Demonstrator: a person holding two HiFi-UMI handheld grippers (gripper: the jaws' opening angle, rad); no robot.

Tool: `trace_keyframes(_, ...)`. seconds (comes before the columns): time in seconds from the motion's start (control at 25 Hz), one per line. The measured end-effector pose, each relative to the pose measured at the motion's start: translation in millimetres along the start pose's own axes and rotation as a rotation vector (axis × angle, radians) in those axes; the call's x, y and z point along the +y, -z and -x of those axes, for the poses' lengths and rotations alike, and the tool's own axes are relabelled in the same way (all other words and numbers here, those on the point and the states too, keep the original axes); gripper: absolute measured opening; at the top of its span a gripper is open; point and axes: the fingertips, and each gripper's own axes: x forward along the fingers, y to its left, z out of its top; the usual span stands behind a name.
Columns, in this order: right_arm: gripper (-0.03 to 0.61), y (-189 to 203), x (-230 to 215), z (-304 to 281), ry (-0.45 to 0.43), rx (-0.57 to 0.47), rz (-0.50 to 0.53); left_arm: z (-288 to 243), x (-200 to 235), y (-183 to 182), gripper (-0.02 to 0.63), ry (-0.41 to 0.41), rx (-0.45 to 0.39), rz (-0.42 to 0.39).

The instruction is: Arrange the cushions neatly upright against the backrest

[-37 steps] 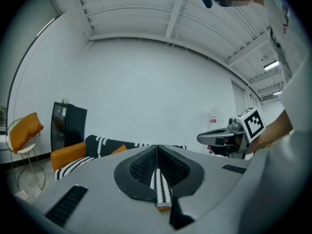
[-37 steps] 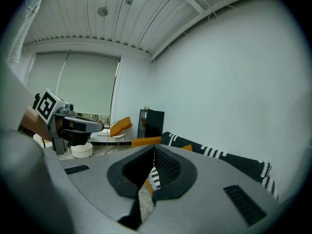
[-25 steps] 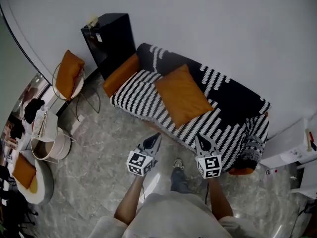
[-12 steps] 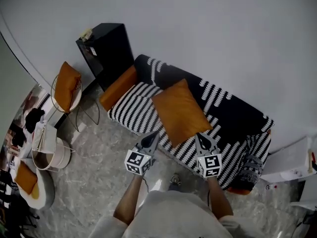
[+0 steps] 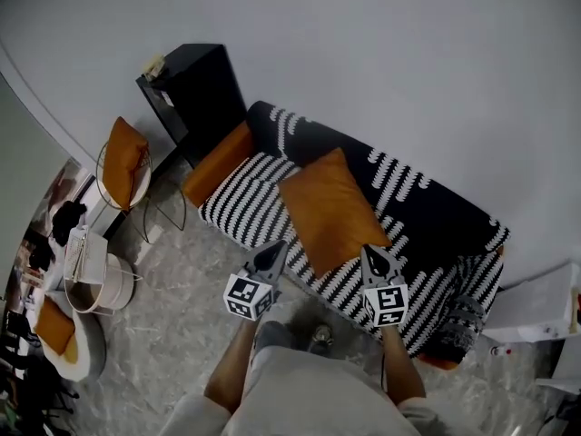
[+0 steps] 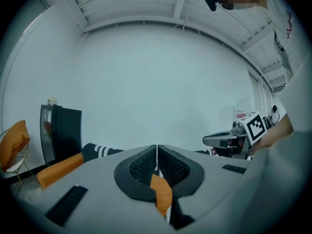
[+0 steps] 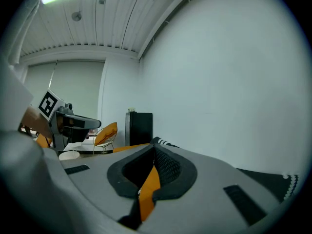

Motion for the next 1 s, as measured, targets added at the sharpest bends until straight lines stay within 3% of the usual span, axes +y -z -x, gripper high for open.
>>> trace_keyframes(0.52,0.029,6,-14,-30,0.011,0.028,0.003,-26,26,10,0.034,0.007,0.010,0.020)
trace_keyframes(1.0,0.029,21,-35,-105,0.051,0.108,-0.021,-112,92,17,0.034,0.074,0.039,0.054)
